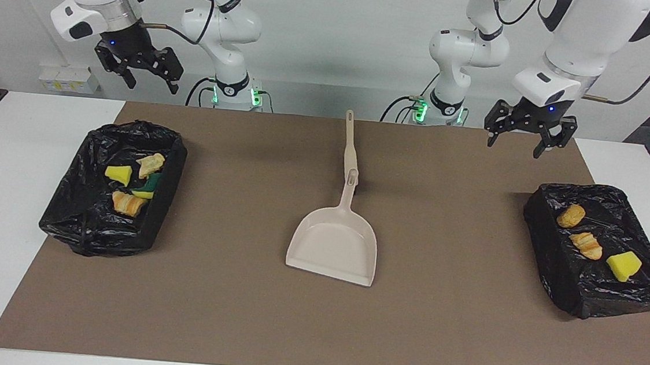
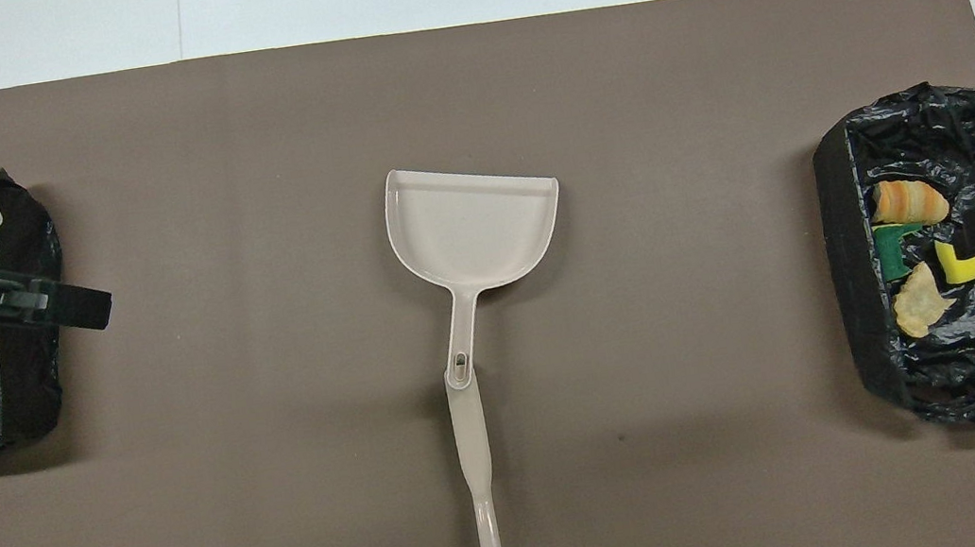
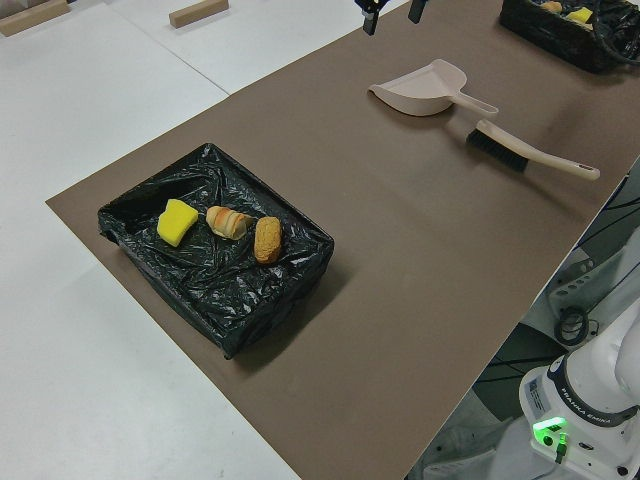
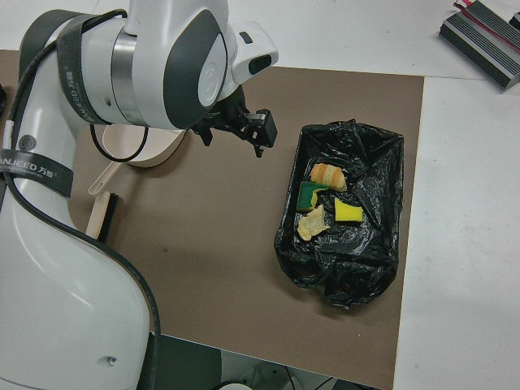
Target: Sweep and dump trash in bin
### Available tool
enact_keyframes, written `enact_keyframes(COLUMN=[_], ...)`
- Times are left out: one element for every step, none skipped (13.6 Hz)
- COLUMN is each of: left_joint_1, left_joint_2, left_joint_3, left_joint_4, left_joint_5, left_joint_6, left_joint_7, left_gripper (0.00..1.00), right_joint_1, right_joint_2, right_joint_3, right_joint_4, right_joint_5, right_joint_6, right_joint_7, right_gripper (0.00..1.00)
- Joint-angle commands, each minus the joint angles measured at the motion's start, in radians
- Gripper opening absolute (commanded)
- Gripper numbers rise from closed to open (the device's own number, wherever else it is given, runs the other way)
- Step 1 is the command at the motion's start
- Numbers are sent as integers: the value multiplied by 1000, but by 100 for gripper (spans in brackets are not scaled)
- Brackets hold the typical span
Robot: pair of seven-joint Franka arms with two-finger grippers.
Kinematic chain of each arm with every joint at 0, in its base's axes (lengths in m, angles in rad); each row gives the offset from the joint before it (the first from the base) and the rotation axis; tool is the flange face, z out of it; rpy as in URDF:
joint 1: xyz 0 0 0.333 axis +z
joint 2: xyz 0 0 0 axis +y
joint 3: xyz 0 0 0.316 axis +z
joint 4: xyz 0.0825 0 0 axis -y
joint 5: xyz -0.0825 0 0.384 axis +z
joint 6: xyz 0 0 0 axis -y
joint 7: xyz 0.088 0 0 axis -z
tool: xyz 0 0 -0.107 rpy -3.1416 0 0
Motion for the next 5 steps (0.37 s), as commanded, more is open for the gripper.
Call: enact_keyframes(left_joint_1=[-6,-4,-3,0,2], left_joint_2=[-47,-47,-47,-44,-42], left_joint_3=[18,18,18,16,16], left_joint_4=[-58,-55,-55,-54,-49], left_joint_5=[-14,-14,-14,-14,-14], left_joint_6=[-23,-25,-19,-16,-14], left_joint_7=[7,11,13,13,13], left_gripper=[100,100,100,100,100], right_joint_1=[-11,-11,-11,-11,-11], right_joint_2=[-16,-16,-16,-16,-16], right_joint_3=[5,5,5,5,5], right_joint_4=[-18,-18,-18,-18,-18], right_joint_5=[16,16,16,16,16], right_joint_6=[3,3,3,3,3], right_joint_7=[-11,-11,-11,-11,-11], right_gripper=[100,100,100,100,100])
